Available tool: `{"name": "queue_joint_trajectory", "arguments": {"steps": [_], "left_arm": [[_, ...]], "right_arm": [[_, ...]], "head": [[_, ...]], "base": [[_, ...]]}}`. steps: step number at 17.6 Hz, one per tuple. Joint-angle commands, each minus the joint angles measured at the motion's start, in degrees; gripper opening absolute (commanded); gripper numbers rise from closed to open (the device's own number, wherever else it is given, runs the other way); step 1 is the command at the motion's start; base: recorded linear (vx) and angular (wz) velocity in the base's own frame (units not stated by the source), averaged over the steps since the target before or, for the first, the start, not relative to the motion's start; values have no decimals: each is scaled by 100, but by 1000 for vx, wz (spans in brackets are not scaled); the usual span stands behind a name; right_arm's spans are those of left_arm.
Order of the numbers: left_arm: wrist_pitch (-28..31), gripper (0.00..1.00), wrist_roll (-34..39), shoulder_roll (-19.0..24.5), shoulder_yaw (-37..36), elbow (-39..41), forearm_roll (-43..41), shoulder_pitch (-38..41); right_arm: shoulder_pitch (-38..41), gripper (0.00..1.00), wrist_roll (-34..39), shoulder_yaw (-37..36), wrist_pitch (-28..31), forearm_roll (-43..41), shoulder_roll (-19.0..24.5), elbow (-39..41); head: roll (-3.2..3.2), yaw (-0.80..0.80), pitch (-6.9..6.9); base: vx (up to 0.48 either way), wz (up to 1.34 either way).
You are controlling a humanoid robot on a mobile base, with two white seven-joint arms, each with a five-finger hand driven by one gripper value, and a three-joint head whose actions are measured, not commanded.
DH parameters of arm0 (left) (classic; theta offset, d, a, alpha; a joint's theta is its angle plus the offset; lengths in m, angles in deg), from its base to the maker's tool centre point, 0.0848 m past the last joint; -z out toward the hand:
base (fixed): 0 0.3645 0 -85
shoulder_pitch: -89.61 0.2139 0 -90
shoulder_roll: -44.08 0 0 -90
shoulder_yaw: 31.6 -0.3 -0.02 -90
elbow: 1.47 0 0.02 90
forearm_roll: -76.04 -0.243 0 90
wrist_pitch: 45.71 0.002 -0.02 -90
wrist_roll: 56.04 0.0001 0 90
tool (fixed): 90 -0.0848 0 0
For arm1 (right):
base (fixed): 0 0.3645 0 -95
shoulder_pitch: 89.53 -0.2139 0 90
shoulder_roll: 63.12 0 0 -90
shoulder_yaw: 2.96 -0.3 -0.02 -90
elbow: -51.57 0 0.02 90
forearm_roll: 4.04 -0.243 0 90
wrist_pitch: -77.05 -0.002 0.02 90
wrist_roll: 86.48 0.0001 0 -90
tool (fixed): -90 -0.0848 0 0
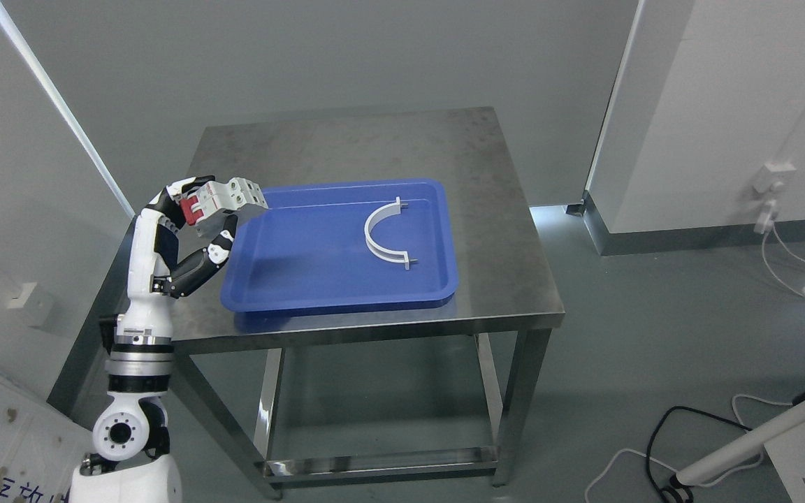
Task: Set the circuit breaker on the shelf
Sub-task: 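Hold the breaker in the left hand while turning toward the bin shelf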
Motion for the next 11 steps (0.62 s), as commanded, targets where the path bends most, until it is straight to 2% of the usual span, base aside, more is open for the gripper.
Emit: {"name": "queue_joint_trajectory", "arguments": {"steps": [1,6,11], "left_arm": [[15,6,-31,53,131,671,104,250],[15,6,-31,53,114,733,104,276],[6,6,-40,53,149,830,104,461]], "right_arm": [[1,100,1,114,1337,0,-100,0],[1,100,1,114,1337,0,-100,0],[1,100,1,114,1337,0,-100,0]], "head": [[0,0,0],[0,0,0],[0,0,0]], "base": [[-124,63],[-147,-71],[-198,-427]]}}
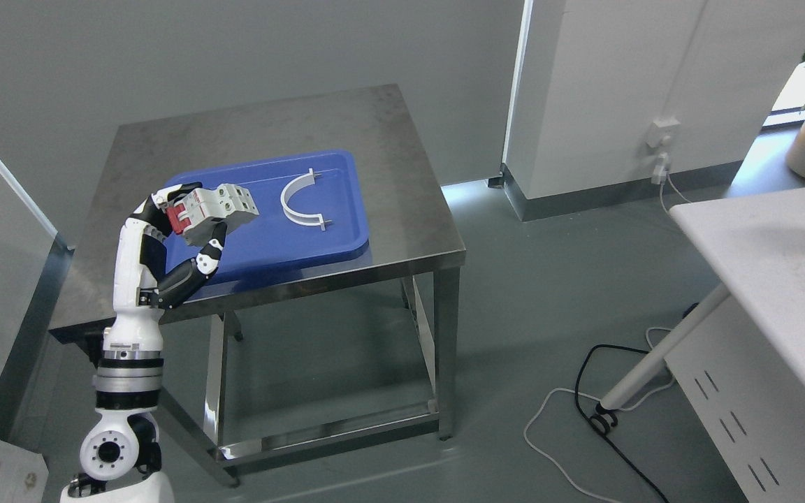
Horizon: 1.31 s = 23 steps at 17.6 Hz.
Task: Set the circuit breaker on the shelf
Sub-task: 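Hold the breaker in the left hand while turning toward the bin shelf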
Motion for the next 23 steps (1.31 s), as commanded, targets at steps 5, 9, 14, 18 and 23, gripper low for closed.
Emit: {"name": "queue_joint_trajectory", "arguments": {"steps": [5,9,14,18,23], "left_arm": [[28,6,5,85,79,386,11,147],[46,6,5,85,79,456,11,147],[46,6,5,85,79,465,11,147],[2,6,-336,85,52,605,11,164],[2,6,-347,85,-45,869,11,173]], "right_arm": [[-2,100,1,114,1337,0,-100,1],[-2,100,1,114,1337,0,-100,1],[-2,100,1,114,1337,0,-100,1],[-2,100,1,114,1337,0,-100,0],[-2,100,1,114,1337,0,-100,1]], "head": [[0,0,0],[0,0,0],[0,0,0],[0,0,0],[0,0,0]], "base": [[-182,104],[-191,503],[-239,434],[-225,104],[-213,149]]}}
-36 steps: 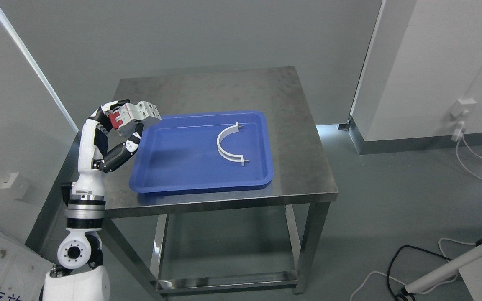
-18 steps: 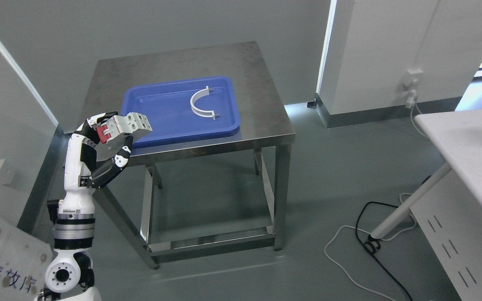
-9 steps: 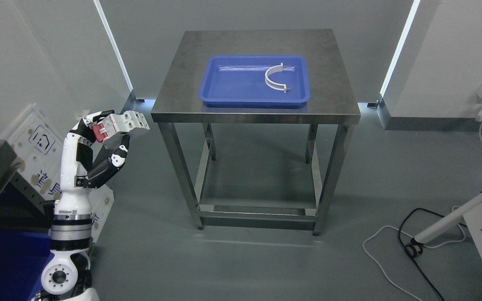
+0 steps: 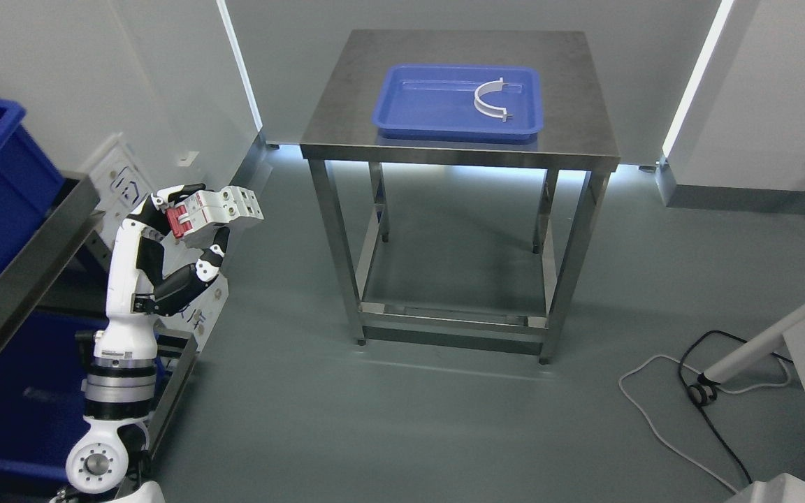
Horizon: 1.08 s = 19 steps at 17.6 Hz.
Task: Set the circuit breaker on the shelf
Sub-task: 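Hold the breaker in the left hand while turning toward the bin shelf, then lower the held breaker into the upper blue bin with the left hand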
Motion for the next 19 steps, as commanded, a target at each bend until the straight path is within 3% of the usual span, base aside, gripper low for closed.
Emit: {"name": "queue_joint_trajectory", "arguments": {"steps": [1,7,11,19], "left_arm": [[-9,6,-7,99,-25,369,0,12],[-9,6,-113,99,-77,475,0,-32],[122,6,-771,99,-753,607,-17,-434],[1572,6,-851,99,-771,449,-501,-1482]], "right_arm": [[-1,100,1,114,1337,0,-100,1],[-1,100,1,114,1337,0,-100,1],[-1,100,1,114,1337,0,-100,1],[-1,100,1,114,1337,0,-100,1]], "head": [[0,0,0],[0,0,0],[0,0,0],[0,0,-1]], "base": [[-242,344],[-252,586],[-219,960],[-77,1213]]}}
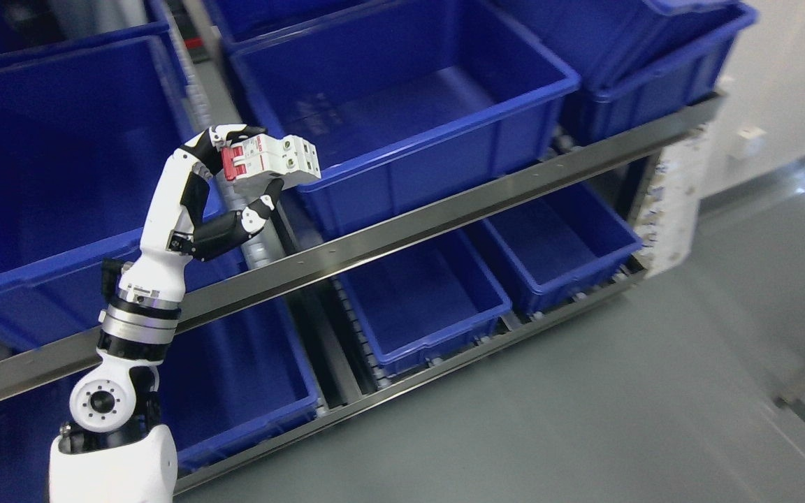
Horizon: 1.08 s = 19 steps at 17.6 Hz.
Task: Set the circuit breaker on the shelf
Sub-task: 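Lower the held breaker into the upper blue bin with the left hand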
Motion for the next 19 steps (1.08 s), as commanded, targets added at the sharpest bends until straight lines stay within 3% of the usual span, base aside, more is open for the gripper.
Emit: {"name": "queue_joint_trajectory", "arguments": {"steps": [1,11,15,19], "left_arm": [[642,6,-126,100,-259,5,-270,-655],[2032,6,-505,650,-302,-1039,-1288,-1763],[2016,7,-567,1018,-346,-2224,-1999,-2211],[1611,8,-567,1475,-802,-3640,-2221,-2423]], "right_arm": [[1,100,1,114,1335,0,-100,0],[1,100,1,114,1335,0,-100,0],[1,100,1,114,1335,0,-100,0],[1,100,1,114,1335,0,-100,0]], "head": [[0,0,0],[0,0,0],[0,0,0],[0,0,0]], "base": [[18,1097],[120,503],[144,16],[150,-138]]}}
